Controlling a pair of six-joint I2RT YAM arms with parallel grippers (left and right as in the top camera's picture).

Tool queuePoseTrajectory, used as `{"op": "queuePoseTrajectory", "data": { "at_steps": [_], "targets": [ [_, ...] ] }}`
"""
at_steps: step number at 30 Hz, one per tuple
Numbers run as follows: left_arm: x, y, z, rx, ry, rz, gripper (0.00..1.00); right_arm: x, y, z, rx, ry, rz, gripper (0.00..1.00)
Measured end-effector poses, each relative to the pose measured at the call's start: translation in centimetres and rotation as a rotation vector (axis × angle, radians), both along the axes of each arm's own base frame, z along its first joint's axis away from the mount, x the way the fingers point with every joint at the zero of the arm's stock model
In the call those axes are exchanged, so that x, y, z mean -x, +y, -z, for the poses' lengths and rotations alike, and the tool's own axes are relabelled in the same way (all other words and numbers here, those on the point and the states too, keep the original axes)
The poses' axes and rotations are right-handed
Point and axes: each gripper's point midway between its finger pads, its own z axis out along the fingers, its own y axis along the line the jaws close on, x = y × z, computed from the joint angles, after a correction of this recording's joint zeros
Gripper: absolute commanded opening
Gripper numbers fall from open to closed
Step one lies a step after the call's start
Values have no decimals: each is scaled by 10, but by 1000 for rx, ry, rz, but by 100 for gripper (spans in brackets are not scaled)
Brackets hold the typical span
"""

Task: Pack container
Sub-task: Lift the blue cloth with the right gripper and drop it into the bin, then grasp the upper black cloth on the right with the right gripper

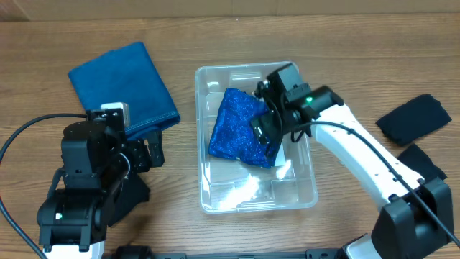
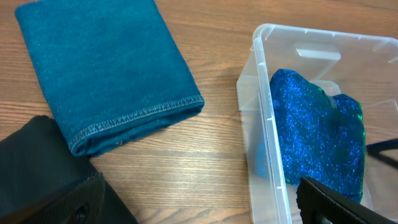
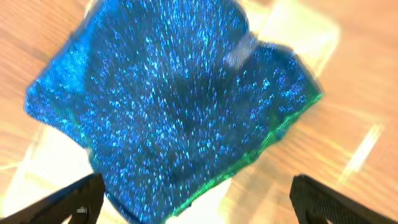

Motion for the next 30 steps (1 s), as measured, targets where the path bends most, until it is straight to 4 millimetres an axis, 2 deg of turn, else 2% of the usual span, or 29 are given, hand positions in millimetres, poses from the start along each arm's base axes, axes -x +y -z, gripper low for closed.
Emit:
{"op": "queuePoseTrajectory", "data": {
  "at_steps": [1, 3, 5, 6, 7, 9, 10, 12, 14, 16, 17, 18, 19, 20, 21, 23, 26, 30],
  "targets": [
    [0, 0, 0, 0, 2, 0, 100, -9, 5, -23, 1, -46, -5, 100],
    [0, 0, 0, 0, 2, 0, 100, -12, 11, -47, -3, -69, 4, 100],
    [0, 0, 1, 0, 3, 0, 100, -32, 5, -79, -54, -132, 184, 100],
    [0, 0, 1, 0, 3, 0, 100, -37, -5, -85, -69, -138, 277, 100],
    [0, 0, 0, 0, 2, 0, 100, -43, -36, -95, -97, -138, 458, 100],
    [0, 0, 1, 0, 3, 0, 100, -50, -113, -116, -155, -156, 795, 100],
    [0, 0, 0, 0, 2, 0, 100, -50, -140, -121, -173, -161, 890, 100],
    [0, 0, 1, 0, 3, 0, 100, -45, -230, -132, -199, -197, 1164, 100],
    [1, 0, 1, 0, 4, 0, 100, -37, -301, -134, -230, -229, 1328, 100],
    [0, 0, 1, 0, 3, 0, 100, -22, -371, -123, -260, -235, 1457, 100],
    [1, 0, 1, 0, 5, 0, 100, -17, -400, -110, -275, -219, 1491, 100],
    [1, 0, 1, 0, 4, 0, 100, -13, -418, -95, -289, -187, 1511, 100],
    [1, 0, 1, 0, 5, 0, 100, -12, -436, -67, -304, -129, 1512, 100],
    [1, 0, 1, 0, 7, 0, 100, -11, -446, -35, -325, -49, 1502, 100],
    [2, 0, 2, 0, 10, 0, 100, -12, -448, -4, -346, 26, 1487, 100],
    [2, 0, 2, 0, 12, 0, 100, -18, -450, 29, -377, 82, 1455, 100],
    [3, 0, 3, 0, 18, 0, 100, -26, -446, 61, -446, 134, 1397, 100],
    [3, 0, 3, 0, 19, 0, 100, -29, -442, 91, -476, 184, 1376, 100]
  ]
}}
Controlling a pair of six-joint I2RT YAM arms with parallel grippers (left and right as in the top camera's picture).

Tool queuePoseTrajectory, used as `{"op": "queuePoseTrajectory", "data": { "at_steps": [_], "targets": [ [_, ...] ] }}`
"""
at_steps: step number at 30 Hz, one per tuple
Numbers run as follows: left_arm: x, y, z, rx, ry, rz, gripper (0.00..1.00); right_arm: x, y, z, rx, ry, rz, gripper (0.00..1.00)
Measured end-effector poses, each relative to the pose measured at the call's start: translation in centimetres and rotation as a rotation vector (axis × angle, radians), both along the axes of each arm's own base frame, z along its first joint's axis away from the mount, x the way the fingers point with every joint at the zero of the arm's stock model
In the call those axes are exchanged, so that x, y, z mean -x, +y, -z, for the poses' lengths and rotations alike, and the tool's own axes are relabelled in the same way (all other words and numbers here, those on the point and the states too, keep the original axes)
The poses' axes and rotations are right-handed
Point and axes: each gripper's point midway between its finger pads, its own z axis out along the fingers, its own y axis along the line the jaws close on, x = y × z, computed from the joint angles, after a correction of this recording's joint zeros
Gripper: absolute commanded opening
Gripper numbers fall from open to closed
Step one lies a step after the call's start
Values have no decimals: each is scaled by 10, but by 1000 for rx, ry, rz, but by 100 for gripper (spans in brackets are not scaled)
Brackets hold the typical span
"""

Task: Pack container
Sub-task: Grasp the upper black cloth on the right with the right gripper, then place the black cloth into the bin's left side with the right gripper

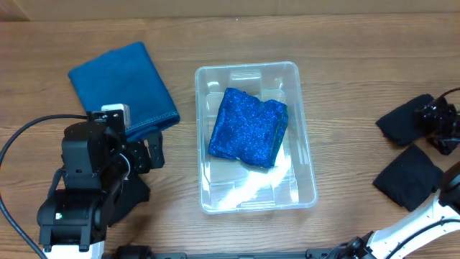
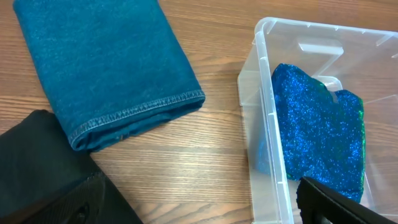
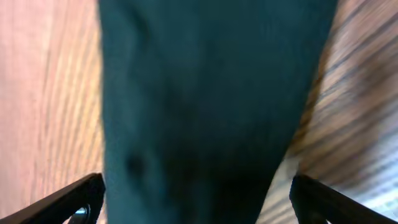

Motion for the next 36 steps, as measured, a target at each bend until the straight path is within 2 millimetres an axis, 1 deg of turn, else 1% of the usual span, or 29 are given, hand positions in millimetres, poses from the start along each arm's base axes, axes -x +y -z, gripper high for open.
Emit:
{"op": "queuePoseTrajectory", "data": {
  "at_steps": [2, 3, 5, 6, 7, 8, 9, 11, 12, 14, 17, 18, 21, 22, 23, 24, 25, 26, 27, 28, 29, 30, 31, 33, 34, 35, 36],
  "targets": [
    [0, 0, 0, 0, 0, 0, 100, -2, 0, 3, -8, -11, -3, 100],
    [0, 0, 0, 0, 1, 0, 100, -3, 0, 3, -11, -12, -4, 96],
    [0, 0, 0, 0, 1, 0, 100, -6, 1, 3, -22, -30, -6, 75],
    [0, 0, 0, 0, 1, 0, 100, -10, 3, 1, -30, -55, -20, 58],
    [0, 0, 0, 0, 1, 0, 100, -14, 6, 5, -58, -80, -31, 41],
    [0, 0, 0, 0, 2, 0, 100, -19, 10, 5, -84, -115, -42, 27],
    [0, 0, 0, 0, 2, 0, 100, -21, 13, 8, -106, -125, -44, 15],
    [0, 0, 0, 0, 2, 0, 100, -23, 16, 9, -131, -138, -48, 11],
    [0, 0, 0, 0, 3, 0, 100, -24, 18, 7, -142, -151, -50, 11],
    [0, 0, 0, 0, 3, 0, 100, -29, 23, 2, -174, -188, -58, 4],
    [0, 0, 0, 0, 3, 0, 100, -36, 38, -10, -228, -248, -104, 4],
    [0, 0, 0, 0, 3, 0, 100, -39, 49, -20, -243, -262, -131, 4],
    [0, 0, 0, 0, 3, 0, 100, -61, 97, -98, -170, -379, -303, 4],
    [1, 0, 1, 0, 3, 0, 100, -68, 128, -144, -117, -449, -404, 4],
    [0, 0, 0, 0, 2, 0, 100, -71, 166, -193, -58, -536, -518, 4],
    [0, 0, 0, 0, 3, 0, 100, -69, 201, -233, -12, -616, -615, 4],
    [1, 0, 1, 0, 3, 0, 100, -61, 232, -259, 12, -667, -691, 4],
    [1, 0, 1, 0, 3, 0, 100, -42, 282, -288, 24, -715, -805, 4],
    [0, 0, 0, 0, 3, 0, 100, -28, 318, -300, 16, -733, -891, 4],
    [0, 0, 0, 0, 3, 0, 100, -17, 346, -303, 2, -735, -963, 4],
    [0, 0, 0, 0, 3, 0, 100, -5, 376, -302, -23, -719, -1038, 4],
    [0, 0, 0, 0, 2, 0, 100, 9, 418, -291, -53, -678, -1140, 4],
    [0, 0, 0, 0, 3, 0, 100, 14, 442, -279, -57, -633, -1189, 4],
    [0, 0, 0, 0, 3, 0, 100, 11, 477, -254, -26, -562, -1229, 4],
    [1, 0, 1, 0, 3, 0, 100, 9, 488, -245, -25, -546, -1239, 4],
    [1, 0, 1, 0, 3, 0, 100, 2, 498, -228, -31, -497, -1223, 4],
    [1, 0, 1, 0, 6, 0, 100, -7, 503, -214, -45, -465, -1197, 4]
  ]
}}
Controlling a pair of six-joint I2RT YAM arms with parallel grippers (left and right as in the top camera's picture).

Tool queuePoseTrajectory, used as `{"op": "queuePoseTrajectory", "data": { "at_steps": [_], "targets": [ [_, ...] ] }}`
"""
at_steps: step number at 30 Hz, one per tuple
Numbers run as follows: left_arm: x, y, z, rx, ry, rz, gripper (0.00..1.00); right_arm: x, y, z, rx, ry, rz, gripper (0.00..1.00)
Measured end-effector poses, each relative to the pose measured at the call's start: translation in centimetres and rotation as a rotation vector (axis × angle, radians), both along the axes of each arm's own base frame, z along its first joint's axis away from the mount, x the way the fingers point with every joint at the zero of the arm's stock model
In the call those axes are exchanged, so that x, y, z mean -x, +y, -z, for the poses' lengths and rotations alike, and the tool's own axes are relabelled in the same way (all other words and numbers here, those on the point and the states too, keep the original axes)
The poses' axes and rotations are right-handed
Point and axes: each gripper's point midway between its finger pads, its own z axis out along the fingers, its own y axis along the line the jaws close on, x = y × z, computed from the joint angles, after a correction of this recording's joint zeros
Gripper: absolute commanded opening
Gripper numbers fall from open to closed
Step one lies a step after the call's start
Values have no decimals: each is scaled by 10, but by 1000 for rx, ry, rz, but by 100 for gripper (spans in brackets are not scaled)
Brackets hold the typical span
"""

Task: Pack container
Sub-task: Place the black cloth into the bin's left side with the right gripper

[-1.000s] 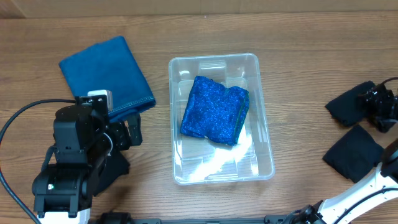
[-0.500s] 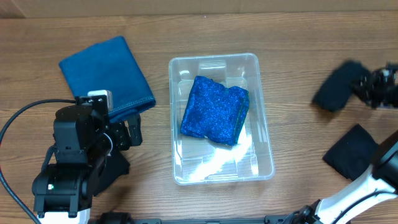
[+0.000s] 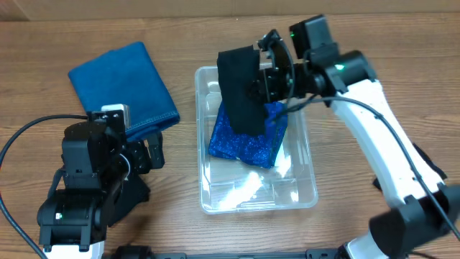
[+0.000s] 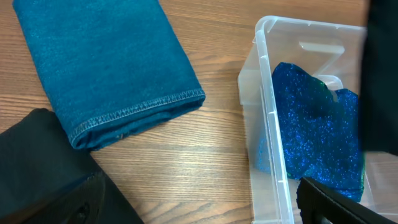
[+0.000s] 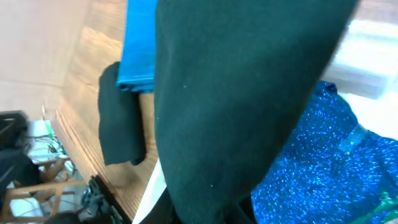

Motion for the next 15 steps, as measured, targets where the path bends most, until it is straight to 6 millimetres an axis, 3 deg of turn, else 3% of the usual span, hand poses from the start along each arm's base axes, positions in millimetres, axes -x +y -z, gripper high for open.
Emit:
{"op": "queuePoseTrajectory", "data": {
  "at_steps": [3, 4, 5, 6, 7, 11, 12, 15],
  "targets": [
    [1, 0, 1, 0, 4, 0, 100, -10, 15, 51, 28, 137, 20, 4],
    [1, 0, 1, 0, 4, 0, 100, -4, 30, 78, 53, 196, -8, 4],
    [1, 0, 1, 0, 5, 0, 100, -2, 39, 87, 57, 210, -20, 4],
    [1, 0, 1, 0, 5, 0, 100, -2, 46, 93, 57, 215, -27, 10],
    [1, 0, 1, 0, 5, 0, 100, -1, 52, 101, 60, 228, -37, 52],
    [1, 0, 1, 0, 5, 0, 100, -2, 40, 128, 157, 269, 6, 96],
    [1, 0, 1, 0, 5, 0, 100, -3, 29, 134, 220, 270, 41, 100],
    [1, 0, 1, 0, 6, 0, 100, -6, -3, 137, 383, 228, 111, 100]
  ]
}}
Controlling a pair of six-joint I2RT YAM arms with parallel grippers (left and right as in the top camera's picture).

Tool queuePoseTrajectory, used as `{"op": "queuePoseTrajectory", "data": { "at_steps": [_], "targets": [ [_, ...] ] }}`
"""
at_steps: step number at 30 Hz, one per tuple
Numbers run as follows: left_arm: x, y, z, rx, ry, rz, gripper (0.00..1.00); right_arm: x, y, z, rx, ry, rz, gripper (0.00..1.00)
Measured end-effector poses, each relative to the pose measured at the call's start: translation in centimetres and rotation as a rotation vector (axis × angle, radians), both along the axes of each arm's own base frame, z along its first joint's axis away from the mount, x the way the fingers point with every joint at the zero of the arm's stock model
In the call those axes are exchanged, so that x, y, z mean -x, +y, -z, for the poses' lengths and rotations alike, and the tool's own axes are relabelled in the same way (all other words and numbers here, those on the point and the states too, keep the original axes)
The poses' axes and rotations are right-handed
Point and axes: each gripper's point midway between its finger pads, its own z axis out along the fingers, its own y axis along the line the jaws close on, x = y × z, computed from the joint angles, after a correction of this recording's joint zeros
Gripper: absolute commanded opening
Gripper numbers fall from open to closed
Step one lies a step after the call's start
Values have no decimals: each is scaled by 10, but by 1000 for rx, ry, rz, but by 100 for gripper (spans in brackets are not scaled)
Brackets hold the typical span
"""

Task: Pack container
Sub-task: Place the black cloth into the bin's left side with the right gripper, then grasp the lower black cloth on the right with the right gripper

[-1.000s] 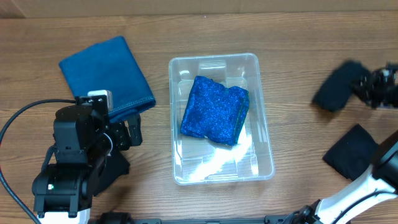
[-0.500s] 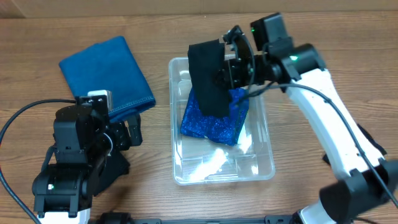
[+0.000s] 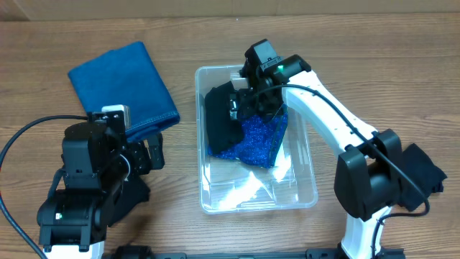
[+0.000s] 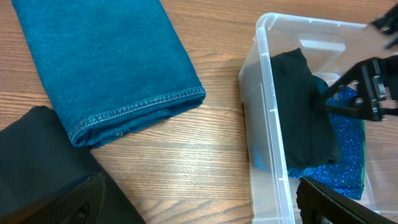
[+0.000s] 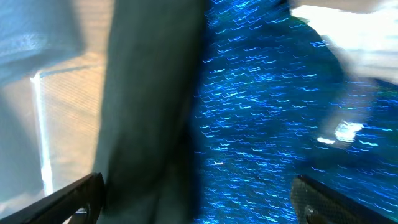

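Note:
A clear plastic container [image 3: 244,193] stands mid-table. Inside lies a sparkly blue cloth [image 3: 260,140], and a black cloth [image 3: 220,121] rests over its left part against the left wall. My right gripper [image 3: 243,104] is down in the container, open, its fingers spread over both cloths; its wrist view shows the black cloth [image 5: 149,112] beside the sparkly cloth [image 5: 267,106]. My left gripper [image 4: 199,205] is open and empty, low over the table left of the container [image 4: 267,130]. A folded blue denim cloth [image 3: 122,83] lies at far left.
Another black cloth [image 3: 422,169] lies on the table at the right, beside the right arm's base. The left arm's base [image 3: 79,194] and its cable take up the front left. The denim cloth [image 4: 99,62] lies just ahead of my left gripper.
My right gripper held the black cloth hanging above the container; now it is open, lower in the container, and the cloth lies on the sparkly cloth's left side. The left arm stayed put.
My right gripper was open over the sparkly cloth in the container. Then it was out at the table's right edge, over the black cloths. After that it held one black cloth above the container. That cloth now lies inside, released.

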Motion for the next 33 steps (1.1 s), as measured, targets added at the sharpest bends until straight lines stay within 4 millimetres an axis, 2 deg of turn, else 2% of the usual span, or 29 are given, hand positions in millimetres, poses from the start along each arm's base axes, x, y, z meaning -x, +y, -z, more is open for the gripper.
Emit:
{"op": "queuePoseTrajectory", "data": {
  "at_steps": [2, 3, 4, 5, 6, 7, 8, 9, 10, 12, 13, 14, 16, 18, 20, 24, 27, 33],
  "targets": [
    [0, 0, 0, 0, 1, 0, 100, -5, -17, -33, 65, -82, 26, 100],
    [0, 0, 0, 0, 2, 0, 100, -12, -31, -74, 86, -183, 80, 100],
    [0, 0, 0, 0, 1, 0, 100, -18, -55, -127, 75, -311, 178, 100],
    [0, 0, 0, 0, 2, 0, 100, -17, -78, -162, 52, -381, 257, 100],
    [0, 0, 0, 0, 2, 0, 100, -13, -116, -198, 34, -446, 373, 100],
    [0, 0, 0, 0, 2, 0, 100, -4, -165, -227, 30, -495, 512, 100],
    [0, 0, 0, 0, 2, 0, 100, 5, -201, -238, 41, -501, 612, 100],
    [0, 0, 0, 0, 1, 0, 100, 21, -246, -241, 68, -475, 743, 100],
    [0, 0, 0, 0, 2, 0, 100, 36, -277, -233, 89, -413, 835, 100],
    [0, 0, 0, 0, 2, 0, 100, 51, -332, -209, 102, -313, 993, 100],
    [0, 0, 0, 0, 2, 0, 100, 61, -358, -188, 86, -245, 1072, 100],
    [0, 0, 0, 0, 2, 0, 100, 89, -401, -141, 58, -114, 1222, 100],
    [0, 0, 0, 0, 1, 0, 100, 110, -423, -95, 0, -27, 1320, 100],
    [0, 0, 0, 0, 0, 0, 100, 143, -442, -35, -72, 61, 1451, 100],
    [0, 0, 0, 0, 1, 0, 100, 169, -452, 11, -114, 92, 1549, 100],
    [0, 0, 0, 0, 0, 0, 100, 185, -448, 57, -132, 81, 1597, 100],
    [0, 0, 0, 0, 0, 0, 100, 196, -444, 71, -90, 118, 1629, 100],
    [0, 0, 0, 0, 0, 0, 100, 210, -451, 79, -5, 145, 1683, 100]
  ]
}}
